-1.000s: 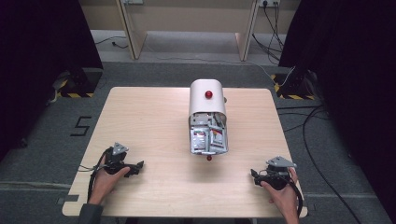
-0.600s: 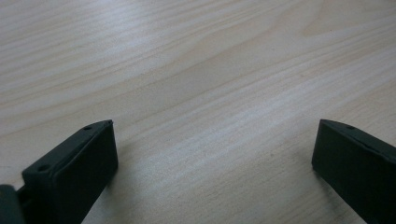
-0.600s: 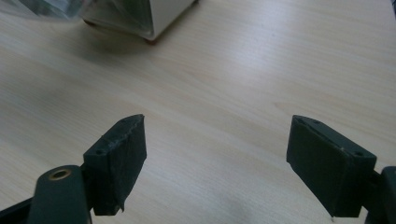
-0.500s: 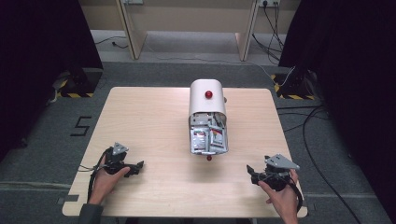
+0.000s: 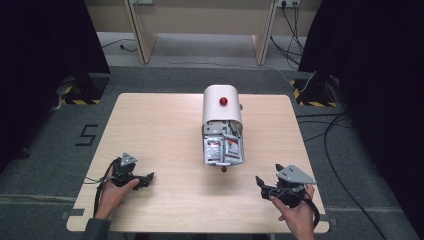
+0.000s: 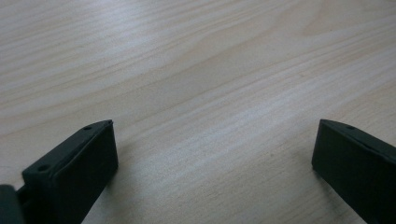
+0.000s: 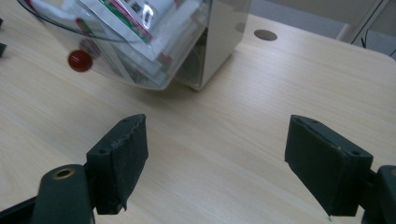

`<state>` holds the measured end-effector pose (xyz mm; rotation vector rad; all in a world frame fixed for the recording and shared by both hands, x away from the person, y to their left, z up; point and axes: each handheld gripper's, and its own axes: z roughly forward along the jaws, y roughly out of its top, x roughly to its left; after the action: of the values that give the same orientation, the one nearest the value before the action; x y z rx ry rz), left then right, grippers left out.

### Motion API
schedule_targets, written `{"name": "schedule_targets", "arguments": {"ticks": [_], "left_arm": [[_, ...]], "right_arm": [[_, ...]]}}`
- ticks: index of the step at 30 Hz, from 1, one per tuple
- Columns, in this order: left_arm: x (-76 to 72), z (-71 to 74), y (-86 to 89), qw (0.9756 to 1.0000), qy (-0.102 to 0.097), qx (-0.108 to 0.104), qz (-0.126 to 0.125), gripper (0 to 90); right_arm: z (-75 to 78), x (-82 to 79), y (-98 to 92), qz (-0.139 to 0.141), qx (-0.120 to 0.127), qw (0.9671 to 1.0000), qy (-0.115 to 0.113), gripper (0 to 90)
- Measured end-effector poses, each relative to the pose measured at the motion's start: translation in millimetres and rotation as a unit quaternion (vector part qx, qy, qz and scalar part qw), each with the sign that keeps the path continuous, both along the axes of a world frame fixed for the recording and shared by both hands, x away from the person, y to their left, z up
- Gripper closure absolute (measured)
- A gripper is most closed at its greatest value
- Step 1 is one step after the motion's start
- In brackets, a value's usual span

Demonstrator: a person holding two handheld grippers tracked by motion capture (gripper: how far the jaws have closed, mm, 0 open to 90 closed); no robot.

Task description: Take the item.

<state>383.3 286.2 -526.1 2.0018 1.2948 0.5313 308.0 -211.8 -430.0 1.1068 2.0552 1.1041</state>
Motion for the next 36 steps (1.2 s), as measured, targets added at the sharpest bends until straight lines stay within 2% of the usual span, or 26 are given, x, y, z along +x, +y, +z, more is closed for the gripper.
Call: {"name": "schedule_targets", "arguments": {"ticks": [8,21,36], "left_arm": [[0.0,0.0,0.0,1.0000,0.000,0.000,0.000,0.0],[0.0,0.0,0.0,1.0000,0.000,0.000,0.000,0.0],[-0.1,0.1,0.0,1.0000,0.000,0.000,0.000,0.0]], "right_arm": [[17.2,-8.4,13.4,0.019,0.004,0.9996,-0.020,23.3],[27.2,-8.5,31.3,0.044,0.001,0.9986,-0.029,24.8],[40.7,9.0,63.0,0.067,0.004,0.9969,-0.042,27.1]]}}
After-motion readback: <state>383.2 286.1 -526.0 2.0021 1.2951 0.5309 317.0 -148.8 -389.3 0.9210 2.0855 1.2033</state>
